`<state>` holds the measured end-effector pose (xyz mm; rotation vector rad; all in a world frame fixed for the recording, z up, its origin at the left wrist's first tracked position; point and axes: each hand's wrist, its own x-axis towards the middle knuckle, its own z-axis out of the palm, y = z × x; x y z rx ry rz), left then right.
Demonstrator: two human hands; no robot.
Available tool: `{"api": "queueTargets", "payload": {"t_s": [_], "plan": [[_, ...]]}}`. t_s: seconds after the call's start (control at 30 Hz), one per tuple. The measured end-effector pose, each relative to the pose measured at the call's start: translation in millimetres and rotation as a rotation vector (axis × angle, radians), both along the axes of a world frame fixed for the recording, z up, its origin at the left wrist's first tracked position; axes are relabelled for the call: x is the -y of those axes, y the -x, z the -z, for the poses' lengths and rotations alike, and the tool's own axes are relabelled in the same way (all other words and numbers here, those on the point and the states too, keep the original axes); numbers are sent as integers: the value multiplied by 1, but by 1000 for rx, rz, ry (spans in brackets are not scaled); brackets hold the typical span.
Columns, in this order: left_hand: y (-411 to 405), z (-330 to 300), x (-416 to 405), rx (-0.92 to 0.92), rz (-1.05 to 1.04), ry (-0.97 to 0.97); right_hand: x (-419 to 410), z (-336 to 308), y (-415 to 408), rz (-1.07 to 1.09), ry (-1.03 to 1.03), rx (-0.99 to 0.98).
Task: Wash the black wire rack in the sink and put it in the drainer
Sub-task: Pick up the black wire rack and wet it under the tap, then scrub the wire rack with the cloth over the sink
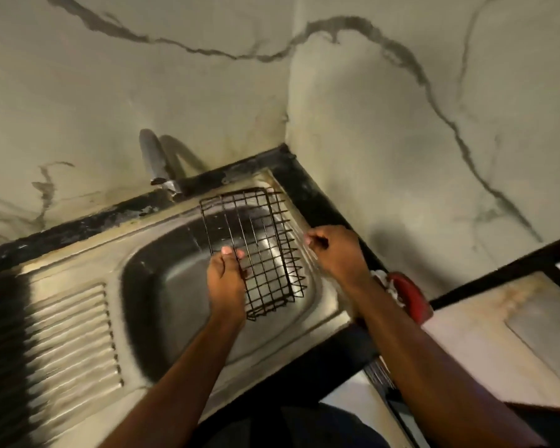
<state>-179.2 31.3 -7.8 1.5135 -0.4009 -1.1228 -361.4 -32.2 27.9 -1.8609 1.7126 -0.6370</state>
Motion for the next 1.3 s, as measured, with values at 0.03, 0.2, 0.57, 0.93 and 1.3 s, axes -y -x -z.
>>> {"api": "queueTargets", "payload": {"t_s": [0.03, 0.2, 0.57, 0.93, 1.3], "plan": [[5, -2, 0, 40, 21, 4, -4, 0, 9, 19, -25, -23], [29, -13, 0, 190, 101, 102, -23, -8, 49, 121, -15, -30], [60, -10, 2, 398, 247, 157, -56, -1, 117, 255, -380, -324], [65, -10, 8, 434, 267, 192, -68, 34, 119, 226, -399, -311], [49, -22, 7, 262, 219, 140, -47, -21, 83, 113, 74, 3]]}}
